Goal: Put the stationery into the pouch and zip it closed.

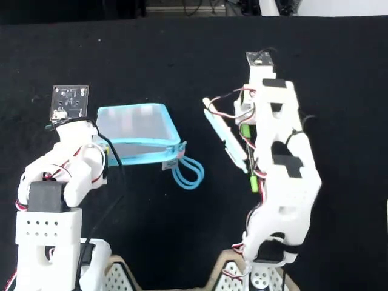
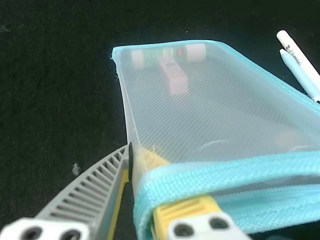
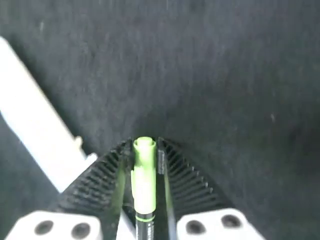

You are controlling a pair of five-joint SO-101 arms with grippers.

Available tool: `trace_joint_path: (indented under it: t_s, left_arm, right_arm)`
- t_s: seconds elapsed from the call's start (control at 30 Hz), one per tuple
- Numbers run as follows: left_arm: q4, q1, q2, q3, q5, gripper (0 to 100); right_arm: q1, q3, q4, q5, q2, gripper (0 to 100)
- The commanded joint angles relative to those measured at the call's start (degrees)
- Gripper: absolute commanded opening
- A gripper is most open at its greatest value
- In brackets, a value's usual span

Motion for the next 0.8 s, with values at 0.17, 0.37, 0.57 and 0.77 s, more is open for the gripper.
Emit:
trace_joint_path:
  t_s: [0.17,0.37,0.57,0.77]
  left_arm:
    - [0.0,0.2,-0.8,-0.8,-0.3,3]
    - [0.0,0.2,-0.8,-1.0,-0.3,3]
    - [0.0,0.2,-0.8,-1.0,-0.3,3]
    - [0.0,0.2,-0.8,-1.0,-0.3,3]
  right_arm:
    - [2.3,-1.7,7.5,17.1,-13.9,1.1]
    - [3.2,-0.7,7.8,27.7,-8.1,1.1]
    - [2.9,-5.1,8.8,29.9,0.7,1.2]
    - [2.9,-17.4,19.7,30.3,7.5,13.3]
